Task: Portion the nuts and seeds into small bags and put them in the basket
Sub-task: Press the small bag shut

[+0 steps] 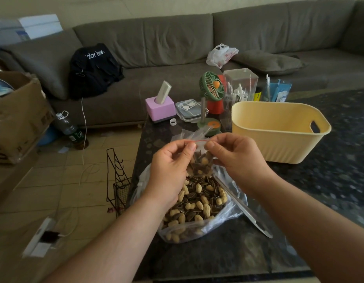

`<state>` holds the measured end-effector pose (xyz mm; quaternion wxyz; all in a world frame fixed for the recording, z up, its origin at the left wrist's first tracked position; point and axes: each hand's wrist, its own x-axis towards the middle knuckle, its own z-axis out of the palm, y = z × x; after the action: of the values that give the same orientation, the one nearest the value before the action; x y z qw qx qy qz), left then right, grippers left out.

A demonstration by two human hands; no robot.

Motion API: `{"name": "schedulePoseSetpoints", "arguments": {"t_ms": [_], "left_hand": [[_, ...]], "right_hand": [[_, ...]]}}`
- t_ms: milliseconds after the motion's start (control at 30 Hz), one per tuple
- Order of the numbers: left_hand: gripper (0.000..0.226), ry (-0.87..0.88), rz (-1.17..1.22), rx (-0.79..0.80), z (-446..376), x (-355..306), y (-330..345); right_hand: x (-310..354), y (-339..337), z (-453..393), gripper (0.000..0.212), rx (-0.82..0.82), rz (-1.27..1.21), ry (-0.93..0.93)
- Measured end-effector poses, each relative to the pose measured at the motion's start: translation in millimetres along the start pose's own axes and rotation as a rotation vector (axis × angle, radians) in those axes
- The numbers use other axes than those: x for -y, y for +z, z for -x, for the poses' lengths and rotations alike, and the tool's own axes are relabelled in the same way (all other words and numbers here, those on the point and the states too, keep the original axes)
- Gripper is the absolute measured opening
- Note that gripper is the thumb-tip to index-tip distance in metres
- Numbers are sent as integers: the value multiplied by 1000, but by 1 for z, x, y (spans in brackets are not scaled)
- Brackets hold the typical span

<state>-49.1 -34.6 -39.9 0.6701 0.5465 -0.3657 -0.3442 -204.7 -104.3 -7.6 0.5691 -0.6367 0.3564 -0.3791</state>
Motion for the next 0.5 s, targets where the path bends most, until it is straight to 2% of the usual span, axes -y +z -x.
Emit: {"name": "schedulePoseSetpoints", "arguments": {"t_ms": [133, 500], "left_hand": [[13, -2, 4, -30, 0, 0, 1], [14, 56, -127, -14, 3, 2, 4]], "right_hand": [[0, 3, 1, 7, 25, 0, 13], [-6, 6, 1, 9, -36, 86, -51]]}}
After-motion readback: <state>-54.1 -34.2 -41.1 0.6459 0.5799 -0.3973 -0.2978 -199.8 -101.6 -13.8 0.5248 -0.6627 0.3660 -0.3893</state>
